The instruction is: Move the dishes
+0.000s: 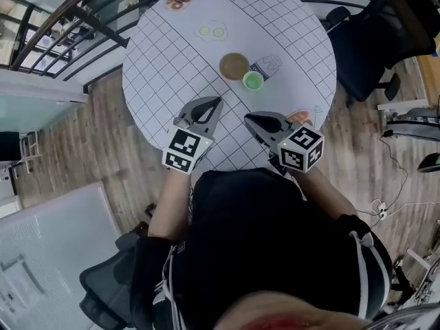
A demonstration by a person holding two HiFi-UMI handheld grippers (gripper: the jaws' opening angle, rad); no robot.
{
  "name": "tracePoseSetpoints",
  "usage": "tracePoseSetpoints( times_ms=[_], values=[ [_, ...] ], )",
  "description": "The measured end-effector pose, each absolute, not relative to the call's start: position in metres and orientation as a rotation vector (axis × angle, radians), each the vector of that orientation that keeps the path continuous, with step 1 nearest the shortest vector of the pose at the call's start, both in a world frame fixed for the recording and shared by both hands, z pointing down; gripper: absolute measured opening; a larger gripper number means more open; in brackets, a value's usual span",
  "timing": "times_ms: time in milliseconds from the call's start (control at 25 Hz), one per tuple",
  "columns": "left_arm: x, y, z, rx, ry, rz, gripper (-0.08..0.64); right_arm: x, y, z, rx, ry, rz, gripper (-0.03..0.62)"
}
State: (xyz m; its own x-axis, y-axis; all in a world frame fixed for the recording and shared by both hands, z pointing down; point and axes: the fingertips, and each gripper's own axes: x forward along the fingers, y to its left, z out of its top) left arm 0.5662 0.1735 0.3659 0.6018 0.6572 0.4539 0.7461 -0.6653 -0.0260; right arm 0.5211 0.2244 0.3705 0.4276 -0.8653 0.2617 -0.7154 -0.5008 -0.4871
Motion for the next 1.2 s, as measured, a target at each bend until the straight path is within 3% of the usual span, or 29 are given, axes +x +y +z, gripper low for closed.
tracePoseSetpoints(
  times_ms=[440,1200],
  values=[
    [0.484,0.113,0.313,-2.881,-1.056,-0.445,0.005,0.486,0.164,0.344,-2.414,1.388,-0.633,0.020],
    [0.449,0.094,0.306,-2.921,-1.118,-0.423,0.005,0.457,0.150,0.336,-2.490,1.408,-0.603,0.020]
  ],
)
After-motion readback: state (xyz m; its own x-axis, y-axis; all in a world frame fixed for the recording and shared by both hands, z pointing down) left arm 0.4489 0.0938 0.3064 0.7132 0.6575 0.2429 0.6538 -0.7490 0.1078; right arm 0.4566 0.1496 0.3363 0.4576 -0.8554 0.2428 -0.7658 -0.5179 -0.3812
